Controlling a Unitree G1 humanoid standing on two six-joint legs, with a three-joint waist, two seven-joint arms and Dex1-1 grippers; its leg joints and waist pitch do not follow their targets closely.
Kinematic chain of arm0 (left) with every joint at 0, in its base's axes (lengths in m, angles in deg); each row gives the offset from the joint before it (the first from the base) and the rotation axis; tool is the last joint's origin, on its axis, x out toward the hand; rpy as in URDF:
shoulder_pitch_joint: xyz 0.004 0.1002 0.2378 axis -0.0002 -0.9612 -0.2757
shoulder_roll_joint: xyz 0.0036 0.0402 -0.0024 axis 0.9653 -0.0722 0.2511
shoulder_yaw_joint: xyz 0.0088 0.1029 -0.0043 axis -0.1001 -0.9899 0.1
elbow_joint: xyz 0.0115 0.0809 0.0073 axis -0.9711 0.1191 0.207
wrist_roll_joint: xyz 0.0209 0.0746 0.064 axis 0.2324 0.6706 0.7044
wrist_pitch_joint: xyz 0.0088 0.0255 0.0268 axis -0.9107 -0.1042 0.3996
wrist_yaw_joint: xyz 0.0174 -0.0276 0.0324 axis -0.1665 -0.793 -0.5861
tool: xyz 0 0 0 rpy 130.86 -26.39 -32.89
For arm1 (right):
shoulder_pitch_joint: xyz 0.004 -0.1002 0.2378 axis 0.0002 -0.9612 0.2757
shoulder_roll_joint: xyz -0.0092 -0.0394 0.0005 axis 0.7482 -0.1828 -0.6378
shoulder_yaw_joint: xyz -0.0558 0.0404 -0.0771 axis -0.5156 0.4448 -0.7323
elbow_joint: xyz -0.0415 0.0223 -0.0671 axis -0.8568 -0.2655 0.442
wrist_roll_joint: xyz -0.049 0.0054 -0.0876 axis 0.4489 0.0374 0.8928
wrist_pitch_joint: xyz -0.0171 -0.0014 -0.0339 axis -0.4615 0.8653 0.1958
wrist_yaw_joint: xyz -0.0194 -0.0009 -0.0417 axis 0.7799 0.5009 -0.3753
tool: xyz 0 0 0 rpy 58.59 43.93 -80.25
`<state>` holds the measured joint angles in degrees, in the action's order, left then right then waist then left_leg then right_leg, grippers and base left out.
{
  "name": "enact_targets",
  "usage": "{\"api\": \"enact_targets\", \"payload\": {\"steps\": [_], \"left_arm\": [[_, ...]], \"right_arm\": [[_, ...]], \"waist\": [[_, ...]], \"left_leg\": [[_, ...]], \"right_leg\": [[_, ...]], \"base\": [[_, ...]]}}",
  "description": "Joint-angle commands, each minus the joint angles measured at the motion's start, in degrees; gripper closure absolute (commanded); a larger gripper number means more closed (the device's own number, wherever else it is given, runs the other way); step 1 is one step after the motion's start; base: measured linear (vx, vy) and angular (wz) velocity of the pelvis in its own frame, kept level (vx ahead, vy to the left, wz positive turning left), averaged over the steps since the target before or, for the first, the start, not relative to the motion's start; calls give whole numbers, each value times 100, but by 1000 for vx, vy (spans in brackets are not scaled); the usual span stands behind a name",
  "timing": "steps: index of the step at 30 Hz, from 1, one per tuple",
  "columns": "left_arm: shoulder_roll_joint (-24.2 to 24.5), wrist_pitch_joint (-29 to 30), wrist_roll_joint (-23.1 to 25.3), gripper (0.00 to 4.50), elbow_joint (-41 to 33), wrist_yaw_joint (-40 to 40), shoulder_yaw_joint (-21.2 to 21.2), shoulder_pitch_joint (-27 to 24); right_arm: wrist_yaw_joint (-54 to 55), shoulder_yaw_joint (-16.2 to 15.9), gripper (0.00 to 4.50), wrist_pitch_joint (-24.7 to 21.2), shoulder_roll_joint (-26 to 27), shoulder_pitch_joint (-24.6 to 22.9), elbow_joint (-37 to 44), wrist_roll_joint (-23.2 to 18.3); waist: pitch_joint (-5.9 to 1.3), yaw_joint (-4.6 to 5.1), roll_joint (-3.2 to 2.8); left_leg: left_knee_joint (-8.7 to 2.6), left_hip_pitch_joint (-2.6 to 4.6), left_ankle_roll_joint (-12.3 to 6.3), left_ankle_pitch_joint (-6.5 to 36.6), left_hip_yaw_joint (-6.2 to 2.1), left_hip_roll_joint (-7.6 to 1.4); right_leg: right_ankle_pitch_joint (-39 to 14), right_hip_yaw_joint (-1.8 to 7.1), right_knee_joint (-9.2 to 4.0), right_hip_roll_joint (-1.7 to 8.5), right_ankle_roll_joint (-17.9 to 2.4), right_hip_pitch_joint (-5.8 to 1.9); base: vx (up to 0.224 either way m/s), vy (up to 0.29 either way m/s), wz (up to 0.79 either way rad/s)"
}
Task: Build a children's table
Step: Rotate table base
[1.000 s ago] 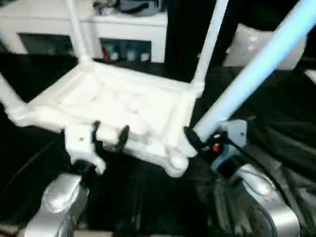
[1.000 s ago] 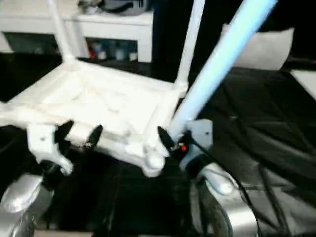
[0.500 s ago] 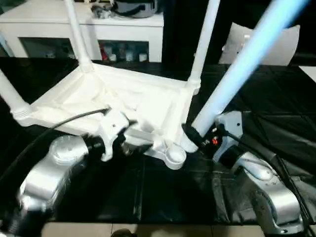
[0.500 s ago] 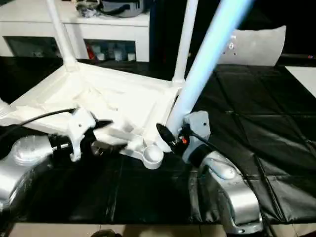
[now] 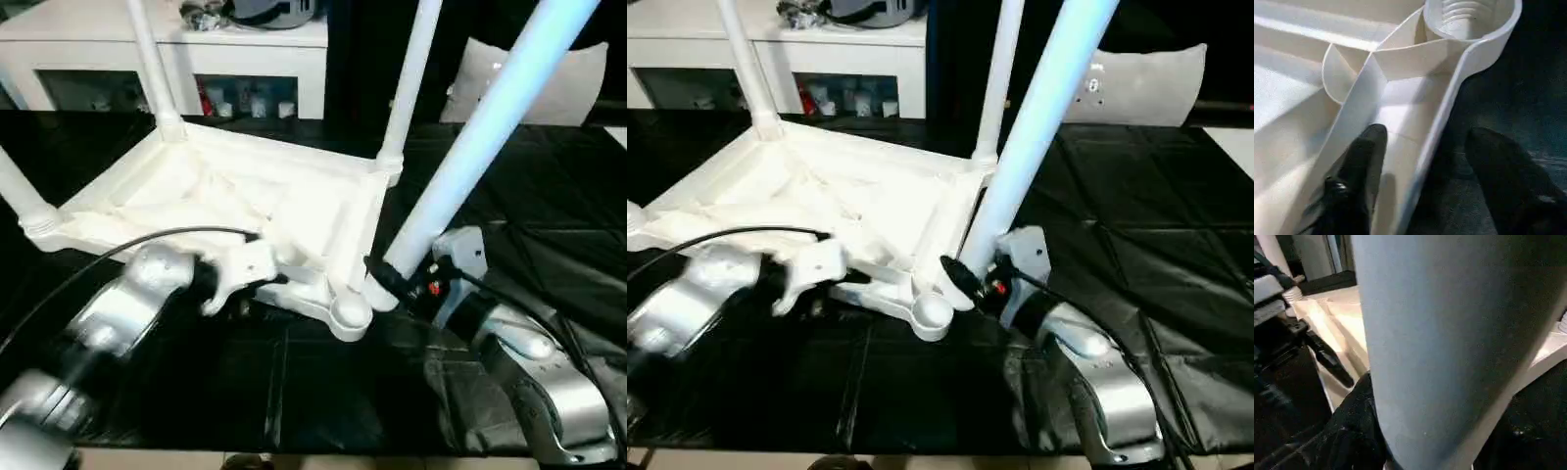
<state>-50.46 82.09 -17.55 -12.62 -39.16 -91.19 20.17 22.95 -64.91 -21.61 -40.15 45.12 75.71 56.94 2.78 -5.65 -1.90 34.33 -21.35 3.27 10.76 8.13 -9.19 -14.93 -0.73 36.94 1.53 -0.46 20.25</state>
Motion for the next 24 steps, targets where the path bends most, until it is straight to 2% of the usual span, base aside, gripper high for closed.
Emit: {"api": "enact_targets", "payload": {"steps": [1,2,3,4,5,6,7,8,11,12,18,19,21,22,23,24], "left_arm": [[-64,-471,288,194,605,-84,-166,311],[-128,-635,386,194,881,-61,-219,443],[-204,-808,488,206,1170,-26,-251,574],[-204,-808,488,214,1170,-26,-251,574],[-267,-972,588,226,1413,26,-280,690],[-371,-1188,686,232,1770,30,-289,850],[-408,-1270,706,241,1901,5,-291,907],[-408,-1270,706,252,1901,5,-291,907],[-502,-1503,733,277,2263,-117,-288,1053],[-534,-1585,740,286,2395,-162,-280,1105],[-642,-1711,731,331,2775,-432,-202,1240],[-661,-1693,701,331,2815,-498,-168,1254],[-808,-1252,255,362,2785,-952,151,1243],[-808,-1252,255,362,2785,-952,151,1243],[-809,-926,157,368,2692,-1162,183,1228],[-756,-648,212,375,2623,-1307,110,1202]], "right_arm": [[-72,90,261,69,-81,-79,194,-92],[-74,101,261,71,-100,-112,222,-92],[-78,111,261,72,-113,-144,251,-92],[-78,111,261,72,-113,-144,251,-92],[-67,120,261,68,-123,-181,293,-89],[-55,131,261,61,-136,-252,371,-99],[-51,133,261,56,-139,-287,411,-102],[-51,133,261,56,-139,-287,411,-102],[-43,145,261,46,-152,-385,511,-111],[-41,152,261,41,-160,-409,535,-118],[-76,148,261,8,-185,-468,608,-149],[-94,138,261,-7,-191,-475,626,-158],[-154,100,261,-24,-212,-475,653,-188],[-154,100,261,-24,-212,-475,653,-188],[-175,74,261,-28,-227,-454,644,-187],[-198,47,261,-35,-241,-422,632,-188]], "waist": [[-333,-20,-95],[-322,-12,-70],[-331,-13,-92],[-330,-24,-83],[-346,-40,-160],[-338,-39,-170],[-345,-40,-204],[-337,-31,-173],[-331,-33,-191],[-328,-37,-225],[-326,-35,-221],[-331,-38,-211],[-334,-45,-218],[-331,-41,-215],[-334,-47,-213],[-338,-60,-169]], "left_leg": [[-411,92,222,974,-120,-338],[-407,89,198,991,-107,-328],[-399,96,194,991,-107,-329],[-393,84,179,942,-113,-327],[-382,81,180,854,-123,-338],[-378,71,162,837,-125,-337],[-375,76,151,802,-125,-344],[-377,75,142,825,-116,-341],[-384,76,131,933,-119,-342],[-393,83,149,992,-122,-354],[-405,84,130,1005,-129,-374],[-397,81,117,967,-126,-371],[-394,84,79,894,-124,-381],[-394,84,72,893,-118,-378],[-393,89,62,888,-118,-379],[-390,83,29,835,-116,-381]], "right_leg": [[396,273,-437,623,-1012,-190],[334,276,-464,611,-997,-185],[292,281,-470,618,-1011,-199],[299,282,-463,622,-1015,-209],[353,283,-433,646,-1047,-210],[345,281,-449,634,-1040,-211],[443,281,-439,627,-1054,-208],[452,279,-453,620,-1062,-207],[190,282,-470,637,-1117,-203],[65,286,-485,643,-1121,-198],[138,291,-476,666,-1213,-198],[190,295,-469,669,-1228,-206],[349,286,-452,672,-1308,-195],[377,285,-449,671,-1332,-197],[397,286,-448,674,-1347,-197],[432,281,-424,680,-1370,-205]], "base": [[0,0,0],[0,0,0],[0,0,0],[0,0,0],[0,0,0],[0,0,0],[0,0,0],[0,0,0],[0,0,0],[0,0,0],[0,0,0],[0,0,0],[0,0,0],[0,0,0],[0,0,0],[0,0,0]]}}
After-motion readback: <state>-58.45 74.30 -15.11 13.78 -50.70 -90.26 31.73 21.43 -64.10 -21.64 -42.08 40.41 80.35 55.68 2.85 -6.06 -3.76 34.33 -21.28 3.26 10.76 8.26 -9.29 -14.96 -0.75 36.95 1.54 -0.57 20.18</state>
